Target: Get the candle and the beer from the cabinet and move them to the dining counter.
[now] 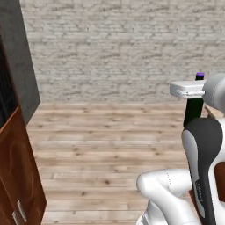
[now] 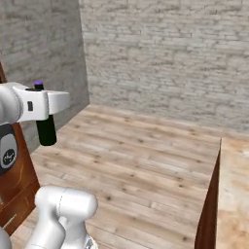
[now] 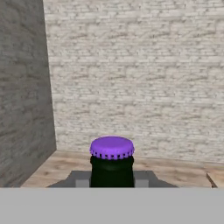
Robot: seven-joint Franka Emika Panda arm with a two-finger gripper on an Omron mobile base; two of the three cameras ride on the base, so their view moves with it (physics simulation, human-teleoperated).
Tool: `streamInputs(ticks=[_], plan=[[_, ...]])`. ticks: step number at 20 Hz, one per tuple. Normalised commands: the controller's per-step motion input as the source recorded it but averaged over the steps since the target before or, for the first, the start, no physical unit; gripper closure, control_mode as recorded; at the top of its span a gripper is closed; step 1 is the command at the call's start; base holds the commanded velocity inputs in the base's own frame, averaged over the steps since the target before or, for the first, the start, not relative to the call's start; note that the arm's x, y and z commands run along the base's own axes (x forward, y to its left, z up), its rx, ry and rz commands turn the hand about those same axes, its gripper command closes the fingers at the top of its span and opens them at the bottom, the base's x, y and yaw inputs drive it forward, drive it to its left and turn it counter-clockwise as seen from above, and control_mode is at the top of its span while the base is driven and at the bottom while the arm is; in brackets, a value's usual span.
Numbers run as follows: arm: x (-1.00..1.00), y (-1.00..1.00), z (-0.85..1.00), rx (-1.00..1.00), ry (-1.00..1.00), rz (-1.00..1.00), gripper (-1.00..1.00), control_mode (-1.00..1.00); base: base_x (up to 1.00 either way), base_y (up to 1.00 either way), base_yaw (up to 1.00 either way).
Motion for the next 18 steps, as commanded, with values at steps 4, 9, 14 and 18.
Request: streamInputs(ticks=[4, 9, 14, 18], plan=[[0.0, 0.0, 0.0, 0.0, 0.0, 0.0, 1.0, 1.0, 1.0, 0.16, -0.18], [0.0, 0.0, 0.0, 0.0, 0.0, 0.0, 1.0, 1.0, 1.0, 0.38, -0.22], [0.0, 0.0, 0.0, 0.0, 0.0, 0.0, 1.0, 1.0, 1.0, 0.5, -0.31], [0.0, 0.0, 0.0, 0.0, 0.0, 0.0, 1.0, 1.0, 1.0, 0.5, -0.45]])
